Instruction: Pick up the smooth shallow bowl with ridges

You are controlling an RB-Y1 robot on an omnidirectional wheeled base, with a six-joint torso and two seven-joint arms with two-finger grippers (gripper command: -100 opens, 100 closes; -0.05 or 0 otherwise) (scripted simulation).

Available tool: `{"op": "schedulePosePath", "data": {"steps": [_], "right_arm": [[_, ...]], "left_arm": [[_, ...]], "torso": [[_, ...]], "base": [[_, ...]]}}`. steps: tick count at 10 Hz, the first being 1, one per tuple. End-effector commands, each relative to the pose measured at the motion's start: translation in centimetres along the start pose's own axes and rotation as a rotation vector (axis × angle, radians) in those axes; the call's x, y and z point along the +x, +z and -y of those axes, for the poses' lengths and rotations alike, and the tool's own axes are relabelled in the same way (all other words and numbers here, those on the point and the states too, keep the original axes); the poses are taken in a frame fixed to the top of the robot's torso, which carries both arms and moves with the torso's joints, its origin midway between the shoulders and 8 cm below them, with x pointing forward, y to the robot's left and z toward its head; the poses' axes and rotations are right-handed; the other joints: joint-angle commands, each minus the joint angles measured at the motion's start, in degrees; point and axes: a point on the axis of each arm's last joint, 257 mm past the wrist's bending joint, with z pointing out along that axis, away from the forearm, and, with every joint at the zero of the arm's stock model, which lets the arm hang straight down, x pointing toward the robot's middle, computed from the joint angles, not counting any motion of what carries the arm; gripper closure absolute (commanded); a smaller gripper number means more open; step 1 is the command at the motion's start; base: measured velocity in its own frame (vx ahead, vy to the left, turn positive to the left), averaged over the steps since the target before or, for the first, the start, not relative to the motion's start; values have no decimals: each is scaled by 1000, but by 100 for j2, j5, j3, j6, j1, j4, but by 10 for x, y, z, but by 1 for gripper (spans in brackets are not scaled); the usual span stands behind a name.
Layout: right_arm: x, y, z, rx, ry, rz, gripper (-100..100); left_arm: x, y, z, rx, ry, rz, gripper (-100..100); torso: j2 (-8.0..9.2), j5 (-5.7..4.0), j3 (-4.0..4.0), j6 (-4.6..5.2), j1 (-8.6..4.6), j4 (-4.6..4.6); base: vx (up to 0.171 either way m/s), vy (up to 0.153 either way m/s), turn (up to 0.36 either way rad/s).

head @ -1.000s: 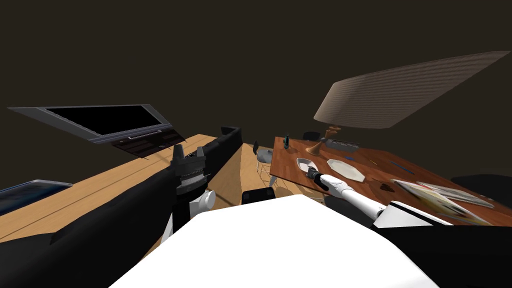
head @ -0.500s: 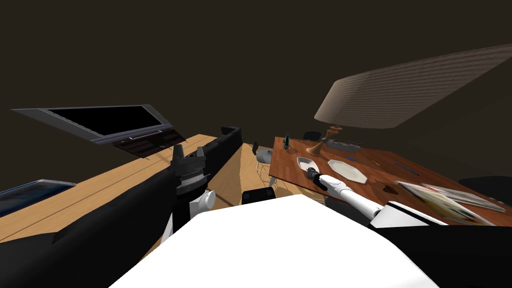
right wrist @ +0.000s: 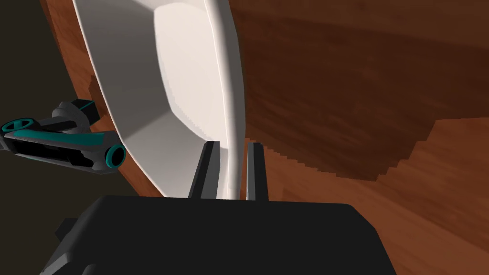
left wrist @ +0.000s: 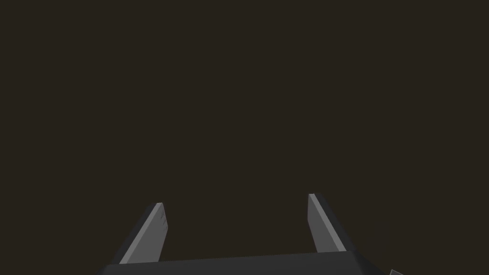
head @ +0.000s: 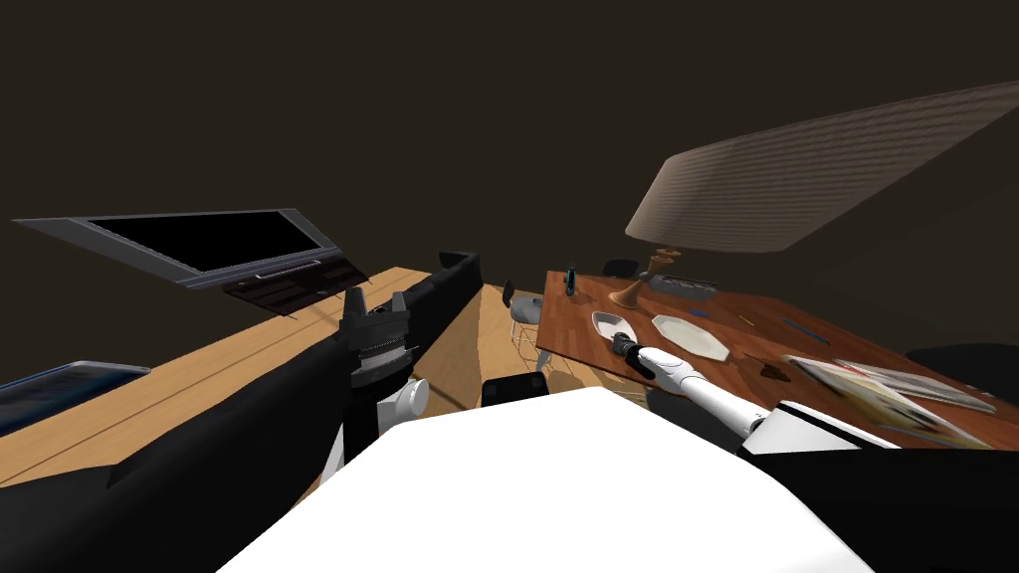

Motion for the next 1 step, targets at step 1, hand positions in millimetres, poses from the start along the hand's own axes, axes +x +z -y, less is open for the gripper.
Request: {"op": "schedulePosePath", "data": {"steps": [1], "right_arm": [[0,0,0,0,0,0,0]], "left_arm": [[0,0,0,0,0,0,0]], "torso": [[0,0,0,0,0,0]], "base": [[-5,7,-1]]}}
